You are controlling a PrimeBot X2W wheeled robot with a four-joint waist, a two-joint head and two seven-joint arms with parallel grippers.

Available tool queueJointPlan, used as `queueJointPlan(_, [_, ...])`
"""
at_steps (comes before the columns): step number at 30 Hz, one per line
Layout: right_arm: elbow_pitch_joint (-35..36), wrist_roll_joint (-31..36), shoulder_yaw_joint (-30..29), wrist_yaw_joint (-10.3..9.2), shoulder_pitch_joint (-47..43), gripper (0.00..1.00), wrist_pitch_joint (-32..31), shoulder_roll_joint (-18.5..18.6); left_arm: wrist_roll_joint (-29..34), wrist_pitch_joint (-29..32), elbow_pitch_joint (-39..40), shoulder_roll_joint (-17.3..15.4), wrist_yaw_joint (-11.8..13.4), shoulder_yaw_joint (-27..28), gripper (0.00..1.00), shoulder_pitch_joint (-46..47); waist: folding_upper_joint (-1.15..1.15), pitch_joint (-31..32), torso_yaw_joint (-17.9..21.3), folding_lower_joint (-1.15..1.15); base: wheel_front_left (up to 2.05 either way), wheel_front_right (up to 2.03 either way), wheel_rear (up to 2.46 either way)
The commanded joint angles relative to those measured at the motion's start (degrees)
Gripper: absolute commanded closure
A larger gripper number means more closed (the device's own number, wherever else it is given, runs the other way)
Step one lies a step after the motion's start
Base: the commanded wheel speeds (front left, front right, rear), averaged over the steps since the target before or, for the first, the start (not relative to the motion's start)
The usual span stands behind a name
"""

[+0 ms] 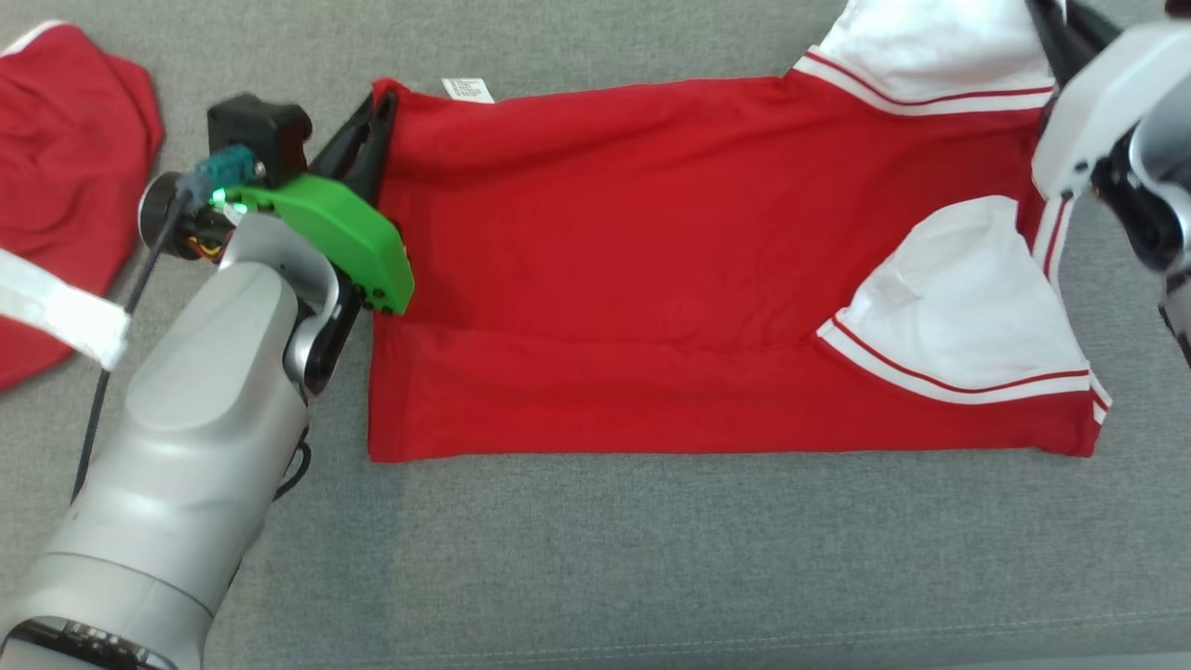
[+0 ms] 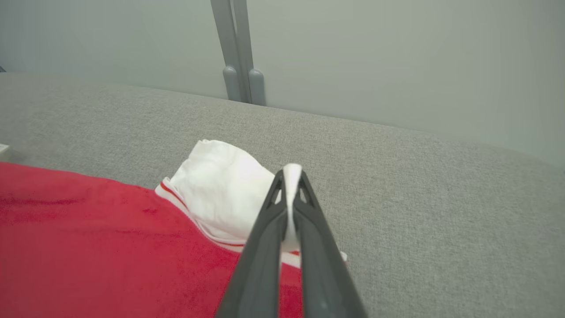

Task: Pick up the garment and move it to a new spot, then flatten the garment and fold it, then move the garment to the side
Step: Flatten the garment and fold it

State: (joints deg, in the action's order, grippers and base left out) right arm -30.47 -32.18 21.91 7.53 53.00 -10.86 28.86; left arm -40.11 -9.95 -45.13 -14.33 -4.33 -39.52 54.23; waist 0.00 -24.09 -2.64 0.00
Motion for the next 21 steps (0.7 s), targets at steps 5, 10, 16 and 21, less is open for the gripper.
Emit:
queueJointPlan(5, [10.2, -3.3, -3.6, -0.07, -11.8, 1.0, -4.1, 2.5, 2.4, -4.3, -0.5, -2.0, -1.0, -1.0, 1.0, -4.7, 0.0, 3.5, 2.2, 0.0, 0.0, 0.0, 0.0])
queueJointPlan(10, [18.2, -3.8, -8.7, -0.07, -21.4, 1.0, -8.2, 2.3, 3.4, -5.2, 0.5, -2.9, -1.0, -0.4, 1.0, -8.9, 0.0, 5.0, 2.5, 0.0, 0.0, 0.0, 0.0])
queueJointPlan(16, [28.9, -1.2, -14.8, -0.06, -32.6, 1.0, -13.7, -0.5, 4.6, -5.3, 4.0, -3.7, 0.0, 3.0, 1.0, -14.3, 0.0, 5.9, 2.7, 0.0, 0.0, 0.0, 0.0])
queueJointPlan(21, [35.0, 1.2, -17.2, -0.04, -38.7, 1.0, -16.8, -4.1, 6.2, -5.2, 5.8, -3.1, 0.2, 5.4, 0.89, -17.0, 0.0, 6.0, 2.8, 0.0, 0.0, 0.0, 0.0])
